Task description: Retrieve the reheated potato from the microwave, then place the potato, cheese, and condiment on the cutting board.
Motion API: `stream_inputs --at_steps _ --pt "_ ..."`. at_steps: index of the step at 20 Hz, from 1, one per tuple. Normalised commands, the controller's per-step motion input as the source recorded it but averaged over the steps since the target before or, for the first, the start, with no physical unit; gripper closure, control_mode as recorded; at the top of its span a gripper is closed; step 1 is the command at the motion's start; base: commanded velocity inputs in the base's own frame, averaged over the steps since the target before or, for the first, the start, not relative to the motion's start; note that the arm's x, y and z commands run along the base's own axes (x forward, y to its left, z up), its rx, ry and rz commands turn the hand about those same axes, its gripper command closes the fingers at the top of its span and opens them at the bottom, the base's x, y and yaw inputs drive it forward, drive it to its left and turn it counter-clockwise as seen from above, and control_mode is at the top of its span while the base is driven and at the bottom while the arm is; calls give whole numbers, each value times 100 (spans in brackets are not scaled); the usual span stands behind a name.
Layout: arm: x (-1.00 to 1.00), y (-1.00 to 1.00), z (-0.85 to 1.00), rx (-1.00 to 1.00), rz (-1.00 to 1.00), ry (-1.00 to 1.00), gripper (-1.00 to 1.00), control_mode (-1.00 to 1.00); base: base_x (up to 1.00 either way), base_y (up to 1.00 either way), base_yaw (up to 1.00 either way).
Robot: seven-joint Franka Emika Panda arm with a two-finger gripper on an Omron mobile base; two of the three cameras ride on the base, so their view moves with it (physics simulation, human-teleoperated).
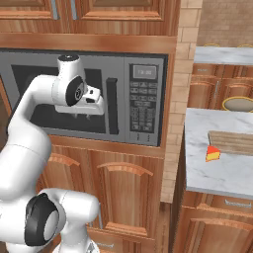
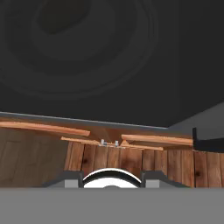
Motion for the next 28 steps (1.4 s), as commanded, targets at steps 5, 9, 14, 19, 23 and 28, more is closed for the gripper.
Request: stream_inputs --at_steps 5,9,14,19,23,28 --pt "-13 0 0 0 1 -8 -100 -100 0 0 0" --pt "-35 0 0 -1 1 -26 -100 -100 0 0 0" --pt "-30 -18 12 2 -7 -20 -100 -100 0 0 0" --pt "-23 -26 20 2 -13 -6 -100 -100 0 0 0" --pt "-21 -37 11 1 -11 -15 -100 -100 0 0 0" --pt "-16 -31 8 2 -3 -11 -100 -100 0 0 0"
